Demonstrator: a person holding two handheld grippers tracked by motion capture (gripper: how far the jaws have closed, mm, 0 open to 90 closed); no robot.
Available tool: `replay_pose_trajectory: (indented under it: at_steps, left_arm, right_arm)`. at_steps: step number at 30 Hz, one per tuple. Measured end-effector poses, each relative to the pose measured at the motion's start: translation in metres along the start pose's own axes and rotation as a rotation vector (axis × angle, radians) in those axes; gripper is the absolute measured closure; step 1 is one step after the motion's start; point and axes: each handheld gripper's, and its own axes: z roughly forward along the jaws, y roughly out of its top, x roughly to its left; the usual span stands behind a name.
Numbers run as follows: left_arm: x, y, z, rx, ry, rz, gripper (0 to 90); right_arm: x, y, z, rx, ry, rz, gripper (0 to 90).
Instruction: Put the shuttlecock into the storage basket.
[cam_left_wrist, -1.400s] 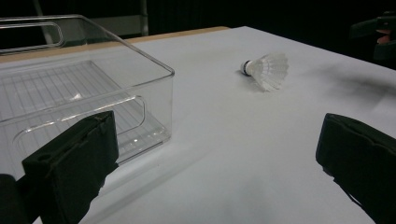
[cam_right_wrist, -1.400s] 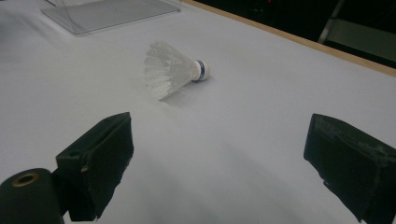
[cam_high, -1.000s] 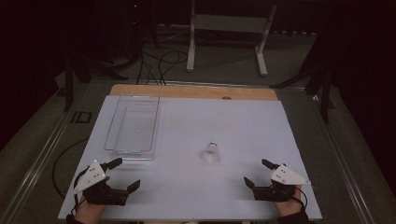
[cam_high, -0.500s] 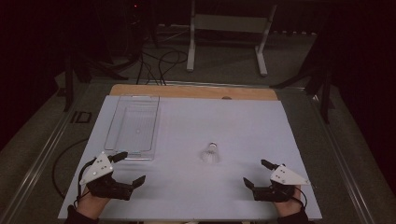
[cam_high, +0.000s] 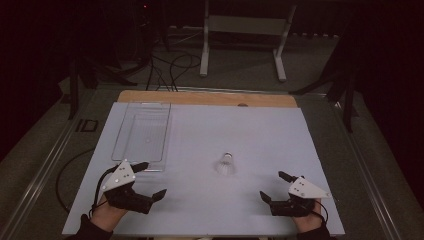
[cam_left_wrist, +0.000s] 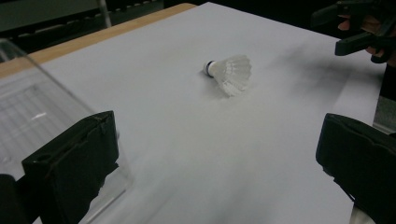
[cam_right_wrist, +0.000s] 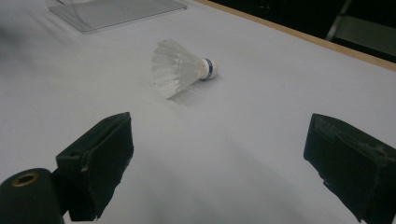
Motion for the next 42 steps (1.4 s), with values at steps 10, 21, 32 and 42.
replay_pose_trajectory:
  at_steps: [10,21,32,42]
  left_arm:
    - [-0.006,0.02,0.018,0.035,-0.05,0.034,0.0]
    - [-0.008,0.039,0.036,0.101,-0.081,0.061,0.0]
    - [-0.012,0.056,0.056,0.15,-0.1,0.085,0.0]
    - [-0.015,0.068,0.081,0.233,-0.103,0.093,0.0]
  right_arm:
    - [0.0,0.0,-0.001,-0.005,-0.002,-0.003,8.3]
    - [0.0,0.001,-0.002,-0.01,-0.003,-0.006,8.3]
    - [0.001,0.001,-0.002,-0.007,0.001,-0.006,8.3]
    - [0.001,0.001,-0.002,-0.006,0.005,-0.003,8.3]
